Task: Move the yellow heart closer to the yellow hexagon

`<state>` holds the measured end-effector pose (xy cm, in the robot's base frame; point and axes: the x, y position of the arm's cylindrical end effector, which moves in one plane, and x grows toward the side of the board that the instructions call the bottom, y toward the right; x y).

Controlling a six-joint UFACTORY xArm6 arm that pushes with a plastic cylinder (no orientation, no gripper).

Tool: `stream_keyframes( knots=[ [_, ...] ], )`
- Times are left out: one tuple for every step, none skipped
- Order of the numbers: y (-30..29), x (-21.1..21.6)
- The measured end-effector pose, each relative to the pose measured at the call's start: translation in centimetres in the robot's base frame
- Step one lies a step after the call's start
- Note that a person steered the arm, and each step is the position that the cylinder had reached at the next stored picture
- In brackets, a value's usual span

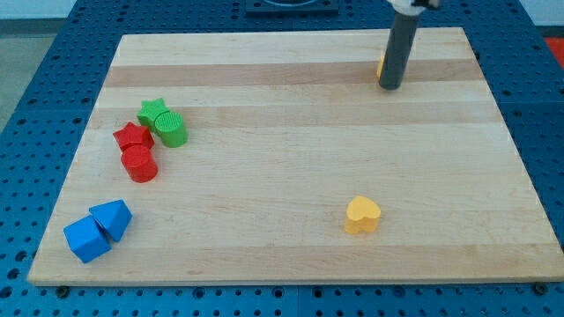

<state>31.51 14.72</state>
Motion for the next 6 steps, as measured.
stream_keyframes(
  knots=[
    [0.1, -1.1],
    [2.4, -2.6],
    [4.0, 4.6],
    [4.3, 15.4],
    [4.3, 24.4],
    [-2.2, 26.3]
  ],
)
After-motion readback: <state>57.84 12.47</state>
